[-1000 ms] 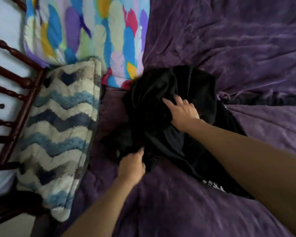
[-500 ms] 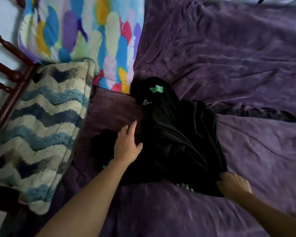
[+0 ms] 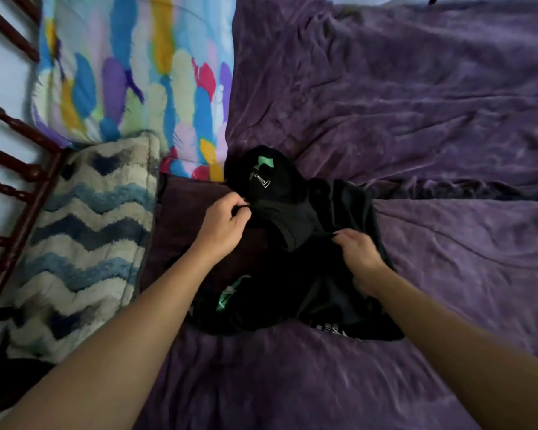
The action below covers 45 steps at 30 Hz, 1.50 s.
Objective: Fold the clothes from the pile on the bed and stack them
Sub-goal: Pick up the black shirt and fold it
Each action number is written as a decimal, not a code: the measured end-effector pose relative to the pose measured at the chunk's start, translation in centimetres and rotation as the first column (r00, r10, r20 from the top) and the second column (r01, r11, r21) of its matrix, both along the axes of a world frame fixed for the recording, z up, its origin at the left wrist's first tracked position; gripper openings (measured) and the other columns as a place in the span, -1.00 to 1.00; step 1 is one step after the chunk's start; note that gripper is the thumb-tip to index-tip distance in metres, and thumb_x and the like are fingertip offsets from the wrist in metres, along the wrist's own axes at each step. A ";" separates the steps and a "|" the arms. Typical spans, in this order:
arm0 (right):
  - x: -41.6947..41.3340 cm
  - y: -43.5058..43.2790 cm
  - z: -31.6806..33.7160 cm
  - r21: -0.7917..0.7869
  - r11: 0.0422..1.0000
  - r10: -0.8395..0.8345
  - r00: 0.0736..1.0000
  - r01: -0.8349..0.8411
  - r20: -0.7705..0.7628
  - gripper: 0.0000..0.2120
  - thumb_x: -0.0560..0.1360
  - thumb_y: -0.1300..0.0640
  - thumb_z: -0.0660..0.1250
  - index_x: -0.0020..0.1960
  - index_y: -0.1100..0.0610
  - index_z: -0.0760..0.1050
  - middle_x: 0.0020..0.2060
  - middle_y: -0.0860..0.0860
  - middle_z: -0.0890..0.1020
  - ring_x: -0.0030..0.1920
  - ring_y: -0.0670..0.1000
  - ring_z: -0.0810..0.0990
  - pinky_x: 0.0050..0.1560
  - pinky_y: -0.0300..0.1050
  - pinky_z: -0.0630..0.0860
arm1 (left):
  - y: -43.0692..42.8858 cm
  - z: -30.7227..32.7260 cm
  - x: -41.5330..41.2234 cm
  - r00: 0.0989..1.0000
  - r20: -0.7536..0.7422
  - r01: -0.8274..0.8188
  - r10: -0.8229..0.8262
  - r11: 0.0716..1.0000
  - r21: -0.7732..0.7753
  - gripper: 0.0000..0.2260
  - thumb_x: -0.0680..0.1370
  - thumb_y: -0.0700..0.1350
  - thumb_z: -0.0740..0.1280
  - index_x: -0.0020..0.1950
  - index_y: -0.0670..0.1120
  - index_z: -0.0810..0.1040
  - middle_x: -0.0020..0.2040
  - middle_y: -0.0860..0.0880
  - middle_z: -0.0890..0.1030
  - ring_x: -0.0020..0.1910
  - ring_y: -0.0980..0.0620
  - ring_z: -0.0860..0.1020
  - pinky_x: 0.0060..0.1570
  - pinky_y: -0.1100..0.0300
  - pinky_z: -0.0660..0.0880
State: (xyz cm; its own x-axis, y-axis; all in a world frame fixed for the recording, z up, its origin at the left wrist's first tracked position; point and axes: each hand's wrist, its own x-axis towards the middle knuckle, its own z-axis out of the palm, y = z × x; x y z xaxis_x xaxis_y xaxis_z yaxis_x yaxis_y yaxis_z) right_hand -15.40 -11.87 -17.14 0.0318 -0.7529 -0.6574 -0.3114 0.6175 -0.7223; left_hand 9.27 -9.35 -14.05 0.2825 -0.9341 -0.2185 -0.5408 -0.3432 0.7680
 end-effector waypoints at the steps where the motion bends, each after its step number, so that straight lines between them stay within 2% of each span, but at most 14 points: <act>1: -0.3 -1.2 2.0 -0.017 0.998 -0.062 0.996 0.063 0.071 -0.79 0.52 0.26 0.23 -0.20 0.13 0.59 -0.30 0.06 0.64 -0.27 0.00 0.60 -0.27 -0.22 0.53 | -0.5 2.4 0.0 1.000 -0.018 0.009 -0.010 0.999 -0.031 -0.77 0.51 -0.25 0.29 -0.30 0.01 0.41 -0.37 0.05 0.47 -0.36 0.11 0.42 -0.24 0.17 0.33; 4: -1.0 -5.0 9.1 -0.226 0.974 0.013 0.998 0.002 0.064 -0.77 0.53 0.28 0.17 -0.20 0.23 0.57 -0.34 0.05 0.57 -0.40 -0.15 0.50 -0.42 -0.35 0.42 | -1.9 10.0 -1.5 0.998 -0.047 0.034 -0.042 0.986 -0.161 -0.73 0.52 -0.30 0.26 -0.34 -0.06 0.34 -0.49 0.09 0.29 -0.49 0.19 0.28 -0.42 0.32 0.22; 8: -1.9 -7.0 18.6 -0.541 0.840 0.086 0.995 -0.043 0.055 -0.92 0.53 0.10 0.33 -0.04 0.08 0.58 -0.20 -0.08 0.61 -0.22 -0.23 0.52 -0.19 -0.45 0.40 | -2.7 19.8 -3.7 0.998 -0.046 0.026 -0.042 0.952 -0.305 -0.83 0.56 -0.27 0.25 -0.25 -0.18 0.42 -0.54 0.16 0.36 -0.52 0.22 0.29 -0.45 0.39 0.24; 10: -2.7 -5.7 22.5 -0.615 0.783 0.206 0.972 -0.092 0.116 -0.63 0.41 -0.18 0.43 0.16 -0.08 0.51 -0.01 -0.16 0.62 0.01 -0.24 0.55 0.06 -0.38 0.41 | -2.6 24.5 -4.5 0.997 -0.064 0.025 -0.052 0.932 -0.360 -0.83 0.57 -0.26 0.25 -0.23 -0.15 0.44 -0.56 0.19 0.37 -0.53 0.23 0.30 -0.47 0.41 0.23; 13: -2.2 -3.3 26.6 -0.721 0.564 0.319 0.911 -0.403 -0.259 -0.21 0.20 -0.48 0.40 0.35 -0.29 0.28 0.21 -0.19 0.51 0.21 -0.16 0.45 0.19 -0.12 0.38 | -1.9 30.8 -5.0 0.993 -0.087 0.032 -0.075 0.906 -0.422 -0.80 0.58 -0.22 0.27 -0.25 -0.07 0.46 -0.56 0.16 0.33 -0.52 0.20 0.26 -0.50 0.39 0.17; 16: -0.7 -1.7 30.0 -0.739 0.347 0.116 0.808 -0.578 -0.578 -0.44 0.33 -0.27 0.38 0.27 -0.12 0.41 0.08 -0.10 0.48 0.15 0.00 0.45 0.07 -0.01 0.35 | -0.5 35.9 -5.3 0.979 -0.120 0.096 -0.163 0.897 -0.432 -0.81 0.58 -0.17 0.30 -0.24 -0.03 0.48 -0.40 -0.02 0.39 -0.36 0.03 0.30 -0.36 0.19 0.23; 22: -2.6 -0.6 36.9 -0.661 0.506 0.028 0.777 -0.554 -0.629 -0.87 0.45 0.21 0.32 -0.02 0.06 0.56 -0.04 0.06 0.58 -0.02 0.16 0.57 -0.14 0.00 0.50 | 3.9 41.9 -4.6 0.950 0.085 0.313 -0.302 0.890 -0.332 -0.84 0.49 -0.07 0.43 -0.13 0.07 0.45 -0.06 -0.17 0.59 -0.15 -0.08 0.56 -0.13 0.01 0.48; 25: -3.1 0.6 40.0 -0.634 0.736 0.190 0.971 -0.237 -0.142 -0.81 0.51 0.31 0.20 -0.05 0.19 0.59 -0.12 0.20 0.64 -0.10 0.21 0.63 -0.05 0.12 0.59 | 6.0 43.1 -3.5 0.852 0.481 0.389 -0.207 0.866 -0.316 -0.87 0.44 -0.03 0.47 -0.12 0.01 0.54 -0.19 -0.02 0.60 -0.16 -0.03 0.59 -0.16 0.05 0.53; 28: -3.4 2.9 42.5 -0.573 0.810 0.288 0.936 -0.125 0.201 -0.84 0.49 0.11 0.31 -0.06 0.16 0.64 -0.10 0.17 0.68 -0.15 0.09 0.68 -0.18 -0.09 0.60 | 7.5 44.8 -1.8 0.764 0.639 0.260 0.087 0.865 -0.429 -0.61 0.49 0.09 0.38 -0.42 -0.11 0.44 -0.49 -0.01 0.43 -0.44 -0.03 0.46 -0.49 0.11 0.29; 30: -3.5 4.3 43.7 -0.718 0.628 0.381 0.923 -0.301 -0.053 -0.70 0.37 -0.15 0.46 -0.05 0.04 0.61 -0.21 0.02 0.69 -0.23 0.00 0.68 -0.34 -0.22 0.55 | 8.2 46.1 -1.4 0.798 0.587 0.235 0.135 0.827 -0.510 -0.54 0.47 0.06 0.37 -0.51 -0.14 0.31 -0.51 -0.05 0.35 -0.52 -0.01 0.39 -0.51 0.12 0.18; 33: -3.8 4.6 44.0 -0.639 0.303 -0.063 0.655 -0.707 -0.753 -0.70 0.36 -0.18 0.41 -0.01 -0.13 0.39 -0.32 -0.13 0.52 -0.28 -0.02 0.56 -0.44 -0.19 0.29 | 9.4 47.6 -1.9 0.919 0.374 0.160 0.125 0.749 -0.643 -0.62 0.37 0.00 0.34 -0.54 -0.11 0.27 -0.54 -0.08 0.26 -0.55 -0.01 0.27 -0.49 0.11 0.21; 36: -5.7 4.5 44.2 -0.521 0.508 -0.008 0.601 -0.686 -0.799 -0.71 0.41 -0.03 0.41 0.09 -0.08 0.41 -0.09 -0.03 0.56 -0.17 0.04 0.50 -0.30 -0.11 0.33 | 10.1 48.0 -1.7 0.983 0.170 0.058 0.068 0.763 -0.643 -0.66 0.35 -0.05 0.34 -0.54 -0.06 0.26 -0.58 0.09 0.23 -0.58 0.12 0.23 -0.53 0.21 0.17; 39: -8.4 4.9 45.2 -0.504 0.673 0.115 0.749 -0.542 -0.652 -0.76 0.36 0.10 0.48 -0.05 -0.04 0.47 -0.09 0.01 0.58 -0.11 0.05 0.56 -0.23 -0.14 0.41 | 10.7 46.8 -1.0 0.998 0.047 0.059 -0.040 0.840 -0.540 -0.66 0.43 -0.15 0.39 -0.49 -0.04 0.33 -0.60 0.13 0.31 -0.59 0.16 0.32 -0.52 0.26 0.23; 45: -11.5 6.9 49.1 -0.675 0.608 -0.342 0.629 -0.418 -0.698 -0.76 0.21 -0.02 0.51 -0.35 0.10 0.53 -0.35 0.09 0.58 -0.41 0.03 0.44 -0.39 -0.15 0.36 | 11.0 46.0 -1.8 0.976 0.116 0.216 -0.183 0.809 -0.547 -0.73 0.44 -0.03 0.48 -0.32 -0.07 0.44 -0.41 0.03 0.50 -0.40 0.08 0.52 -0.38 0.20 0.38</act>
State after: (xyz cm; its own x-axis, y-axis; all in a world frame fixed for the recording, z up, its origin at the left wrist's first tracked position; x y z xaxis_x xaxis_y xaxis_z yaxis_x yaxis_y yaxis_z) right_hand -26.93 -4.98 31.97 -0.0958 -0.9396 0.3285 -0.9274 -0.0357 -0.3724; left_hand 7.46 1.63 31.95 0.0721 -0.9292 0.3625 -0.5971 0.2509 0.7619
